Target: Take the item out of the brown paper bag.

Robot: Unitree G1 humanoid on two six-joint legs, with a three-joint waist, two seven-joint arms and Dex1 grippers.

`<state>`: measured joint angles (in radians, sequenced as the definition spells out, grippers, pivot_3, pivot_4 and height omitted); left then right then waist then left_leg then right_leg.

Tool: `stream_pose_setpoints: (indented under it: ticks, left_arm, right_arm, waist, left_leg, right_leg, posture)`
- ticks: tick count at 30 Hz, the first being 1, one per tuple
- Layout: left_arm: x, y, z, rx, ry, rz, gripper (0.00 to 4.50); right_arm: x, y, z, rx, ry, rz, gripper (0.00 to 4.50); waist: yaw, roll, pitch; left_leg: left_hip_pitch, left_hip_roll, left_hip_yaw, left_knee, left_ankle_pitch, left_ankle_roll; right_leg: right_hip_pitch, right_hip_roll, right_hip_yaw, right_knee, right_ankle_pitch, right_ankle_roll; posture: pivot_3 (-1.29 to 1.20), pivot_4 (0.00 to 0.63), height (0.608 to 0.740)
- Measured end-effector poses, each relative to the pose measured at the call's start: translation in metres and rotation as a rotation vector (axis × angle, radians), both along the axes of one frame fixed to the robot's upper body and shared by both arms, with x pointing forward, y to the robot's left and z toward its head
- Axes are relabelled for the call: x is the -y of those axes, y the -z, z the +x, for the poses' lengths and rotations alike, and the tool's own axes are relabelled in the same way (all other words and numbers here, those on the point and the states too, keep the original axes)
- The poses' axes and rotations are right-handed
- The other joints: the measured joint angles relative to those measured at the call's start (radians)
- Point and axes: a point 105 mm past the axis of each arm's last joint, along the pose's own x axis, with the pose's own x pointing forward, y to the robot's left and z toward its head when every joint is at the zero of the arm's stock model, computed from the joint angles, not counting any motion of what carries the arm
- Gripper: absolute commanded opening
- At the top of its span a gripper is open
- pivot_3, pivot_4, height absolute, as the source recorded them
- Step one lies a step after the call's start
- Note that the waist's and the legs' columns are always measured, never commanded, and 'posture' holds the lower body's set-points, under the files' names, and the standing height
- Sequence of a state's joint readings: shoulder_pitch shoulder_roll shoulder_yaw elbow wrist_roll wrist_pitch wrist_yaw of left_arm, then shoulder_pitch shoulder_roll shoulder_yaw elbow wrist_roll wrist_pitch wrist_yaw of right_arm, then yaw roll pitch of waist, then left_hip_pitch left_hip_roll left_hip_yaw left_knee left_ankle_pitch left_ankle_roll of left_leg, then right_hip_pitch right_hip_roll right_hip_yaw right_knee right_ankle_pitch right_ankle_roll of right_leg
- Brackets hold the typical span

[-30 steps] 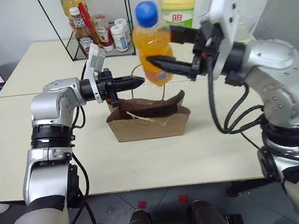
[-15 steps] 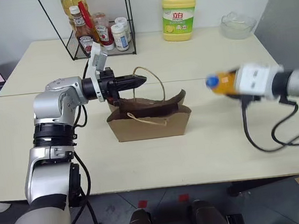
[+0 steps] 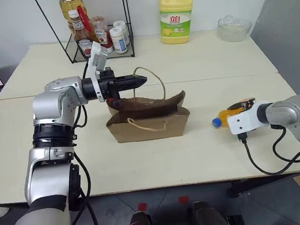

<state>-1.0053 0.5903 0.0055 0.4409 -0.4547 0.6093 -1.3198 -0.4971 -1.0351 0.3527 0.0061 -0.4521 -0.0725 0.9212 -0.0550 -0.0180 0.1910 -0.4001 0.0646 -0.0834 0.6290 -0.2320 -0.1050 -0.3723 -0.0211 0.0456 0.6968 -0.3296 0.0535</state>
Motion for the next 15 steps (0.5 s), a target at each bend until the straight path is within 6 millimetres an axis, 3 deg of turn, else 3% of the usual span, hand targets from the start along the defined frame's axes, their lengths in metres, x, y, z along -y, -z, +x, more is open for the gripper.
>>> stream_pose_setpoints:
  ticks: [3, 8, 10, 15]
  left_arm:
    - [0.0, 0.0, 0.0, -0.001, -0.001, 0.0, 0.0]
    - [-0.002, 0.0, 0.0, -0.001, -0.006, 0.003, 0.0]
    - [-0.002, 0.0, 0.0, -0.001, -0.005, 0.003, 0.0]
    - [-0.002, 0.0, 0.001, 0.007, -0.012, 0.007, 0.0]
  right_arm:
    - [0.001, -0.001, 0.0, -0.001, 0.005, 0.009, 4.44]
    - [-0.009, -0.006, -0.013, -0.068, 0.012, 0.113, 4.44]
    - [-0.02, -0.02, -0.021, -0.094, 0.008, 0.217, 4.44]
    - [-0.053, -0.085, -0.044, -0.133, 0.026, 0.702, 4.44]
  waist:
    - [0.002, 0.0, 0.0]
    - [0.005, 0.001, 0.001]
    - [0.007, 0.002, 0.002]
    - [0.009, 0.002, 0.002]
  left_leg:
    - [0.0, 0.0, 0.0, 0.0, 0.001, -0.001]
    - [-0.001, 0.0, 0.0, -0.001, 0.001, -0.002]
    - [-0.001, 0.0, 0.0, -0.001, 0.002, -0.003]
    - [-0.001, 0.0, 0.0, -0.001, 0.002, -0.003]
  right_leg:
    - [0.0, 0.0, 0.0, 0.0, 0.0, 0.0]
    - [-0.001, 0.0, 0.0, -0.001, 0.0, 0.0]
    - [-0.001, 0.0, 0.0, 0.0, 0.0, 0.0]
    - [0.0, 0.0, 0.0, 0.0, 0.0, 0.0]
  posture:
    - [0.0, 0.15, 0.74]
    - [0.0, 0.15, 0.74]
    - [0.0, 0.15, 0.74]
    - [0.0, 0.15, 0.74]
